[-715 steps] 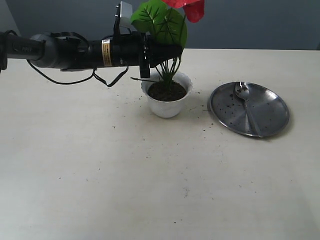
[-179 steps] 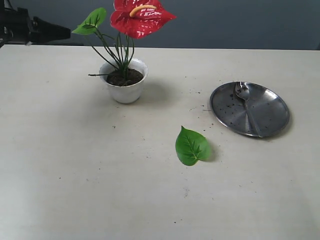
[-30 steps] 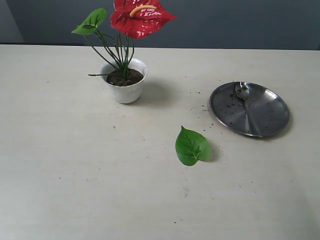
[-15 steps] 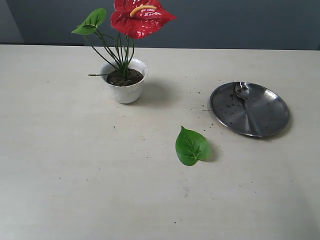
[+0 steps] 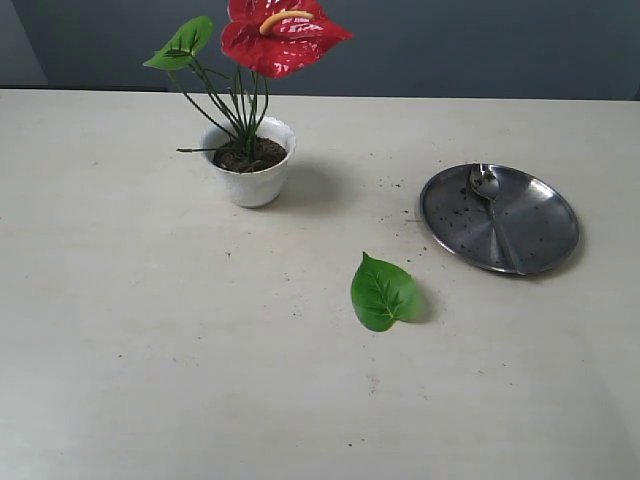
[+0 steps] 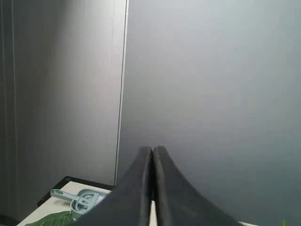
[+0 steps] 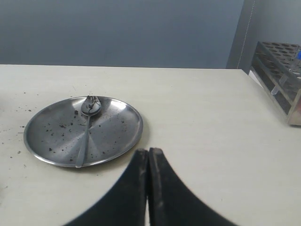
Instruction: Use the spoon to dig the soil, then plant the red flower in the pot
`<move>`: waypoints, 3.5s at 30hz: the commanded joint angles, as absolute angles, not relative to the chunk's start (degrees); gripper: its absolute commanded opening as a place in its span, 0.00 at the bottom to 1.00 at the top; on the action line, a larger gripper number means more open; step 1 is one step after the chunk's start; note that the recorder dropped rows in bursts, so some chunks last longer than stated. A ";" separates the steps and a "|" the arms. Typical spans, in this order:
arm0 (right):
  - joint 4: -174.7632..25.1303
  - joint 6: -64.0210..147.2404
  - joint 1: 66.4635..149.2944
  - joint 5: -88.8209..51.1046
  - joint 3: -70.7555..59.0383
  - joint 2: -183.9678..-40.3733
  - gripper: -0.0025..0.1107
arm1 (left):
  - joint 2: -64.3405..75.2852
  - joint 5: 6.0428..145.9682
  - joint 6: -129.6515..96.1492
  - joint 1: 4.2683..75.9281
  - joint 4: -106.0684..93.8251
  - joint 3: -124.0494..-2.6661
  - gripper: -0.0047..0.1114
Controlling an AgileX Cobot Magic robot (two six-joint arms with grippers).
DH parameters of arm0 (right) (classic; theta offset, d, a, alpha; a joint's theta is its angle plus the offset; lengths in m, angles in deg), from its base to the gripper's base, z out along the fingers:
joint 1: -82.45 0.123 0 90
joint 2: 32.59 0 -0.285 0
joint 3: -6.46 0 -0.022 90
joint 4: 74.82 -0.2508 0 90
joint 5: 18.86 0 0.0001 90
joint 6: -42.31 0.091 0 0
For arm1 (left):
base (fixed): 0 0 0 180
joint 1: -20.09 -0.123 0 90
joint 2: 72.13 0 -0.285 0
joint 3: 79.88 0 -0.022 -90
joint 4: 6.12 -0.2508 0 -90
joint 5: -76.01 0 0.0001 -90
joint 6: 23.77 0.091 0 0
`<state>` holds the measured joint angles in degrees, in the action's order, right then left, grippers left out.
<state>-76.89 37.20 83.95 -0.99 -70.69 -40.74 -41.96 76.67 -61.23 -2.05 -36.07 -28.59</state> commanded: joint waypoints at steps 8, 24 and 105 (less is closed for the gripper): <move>-76.77 37.07 83.83 -1.40 -70.76 -40.37 0.02 | -55.48 71.28 -40.15 -2.01 -17.21 -14.83 0.04; -76.77 37.07 83.83 -1.40 -70.76 -40.37 0.02 | -64.34 62.37 -32.99 -2.01 -8.78 -5.22 0.04; -76.77 37.07 83.83 -1.40 -70.76 -40.37 0.02 | -64.34 56.46 -31.12 3.76 -7.46 -2.67 0.04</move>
